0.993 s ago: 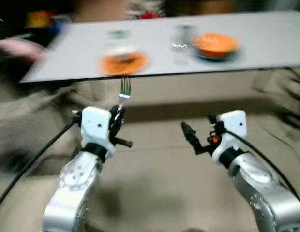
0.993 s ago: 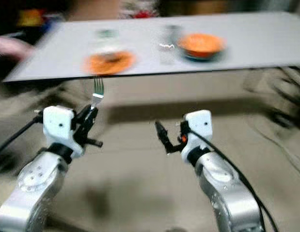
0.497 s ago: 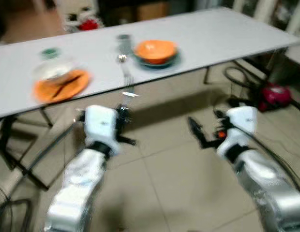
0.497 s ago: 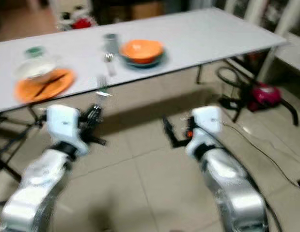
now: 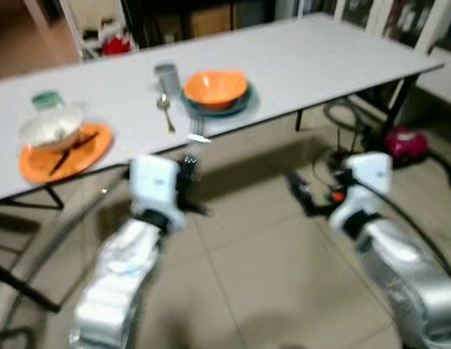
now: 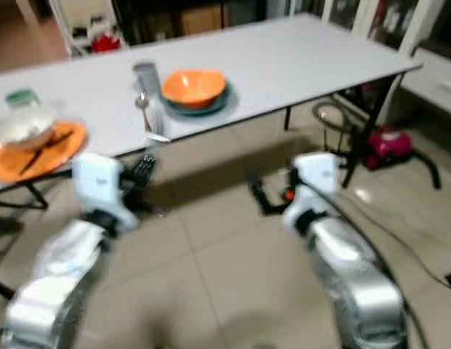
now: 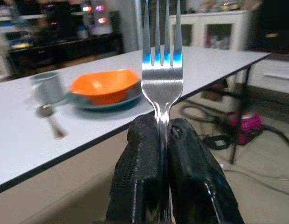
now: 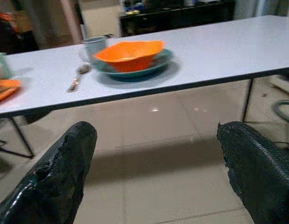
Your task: Setting the table
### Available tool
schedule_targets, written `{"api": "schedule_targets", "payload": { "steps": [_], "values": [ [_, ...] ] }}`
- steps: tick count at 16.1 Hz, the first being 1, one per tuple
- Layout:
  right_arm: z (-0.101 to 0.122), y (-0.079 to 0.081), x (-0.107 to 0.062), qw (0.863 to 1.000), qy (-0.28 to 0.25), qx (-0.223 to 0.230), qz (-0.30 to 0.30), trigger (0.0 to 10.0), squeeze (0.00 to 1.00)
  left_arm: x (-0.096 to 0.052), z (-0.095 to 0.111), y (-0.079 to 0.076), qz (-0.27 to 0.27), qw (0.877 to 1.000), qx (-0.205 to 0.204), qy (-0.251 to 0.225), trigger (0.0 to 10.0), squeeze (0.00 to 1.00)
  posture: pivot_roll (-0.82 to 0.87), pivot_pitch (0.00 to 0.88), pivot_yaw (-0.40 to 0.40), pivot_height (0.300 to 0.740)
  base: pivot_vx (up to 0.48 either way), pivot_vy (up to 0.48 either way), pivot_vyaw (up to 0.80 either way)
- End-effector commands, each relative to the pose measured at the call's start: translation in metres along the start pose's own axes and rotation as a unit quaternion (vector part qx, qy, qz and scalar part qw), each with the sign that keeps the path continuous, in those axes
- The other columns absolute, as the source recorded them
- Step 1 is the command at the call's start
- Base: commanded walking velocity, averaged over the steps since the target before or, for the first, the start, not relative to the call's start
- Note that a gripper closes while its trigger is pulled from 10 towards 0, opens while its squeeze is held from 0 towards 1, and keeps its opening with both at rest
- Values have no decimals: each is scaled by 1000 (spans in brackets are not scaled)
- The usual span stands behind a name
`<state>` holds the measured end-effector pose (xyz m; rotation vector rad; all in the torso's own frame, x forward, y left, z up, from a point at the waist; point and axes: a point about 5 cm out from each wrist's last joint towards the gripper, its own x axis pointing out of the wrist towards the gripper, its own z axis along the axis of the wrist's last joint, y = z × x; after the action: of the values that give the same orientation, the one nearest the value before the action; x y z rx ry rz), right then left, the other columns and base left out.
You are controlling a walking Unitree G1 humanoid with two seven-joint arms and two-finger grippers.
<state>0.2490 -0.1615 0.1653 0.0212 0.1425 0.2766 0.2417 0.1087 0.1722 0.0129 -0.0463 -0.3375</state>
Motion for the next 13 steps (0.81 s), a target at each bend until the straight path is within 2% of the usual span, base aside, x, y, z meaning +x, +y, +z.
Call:
{"api": "schedule_targets", "payload": {
  "steps": [1,12,13],
  "values": [
    [5,8,3,1000,-7,4,17,10000,0,-1,3,9,13,1000,13,-4,10000,0,-93,23,76,740,375,0,0],
    [7,5,4,1000,-9,0,17,10000,0,6,4,6,-8,1000,11,-5,10000,0,-104,9,89,740,374,0,0],
    [7,5,4,1000,-8,1,17,10000,0,6,5,5,-11,1000,11,-5,10000,0,-104,9,89,740,371,0,-581]
  ]
}}
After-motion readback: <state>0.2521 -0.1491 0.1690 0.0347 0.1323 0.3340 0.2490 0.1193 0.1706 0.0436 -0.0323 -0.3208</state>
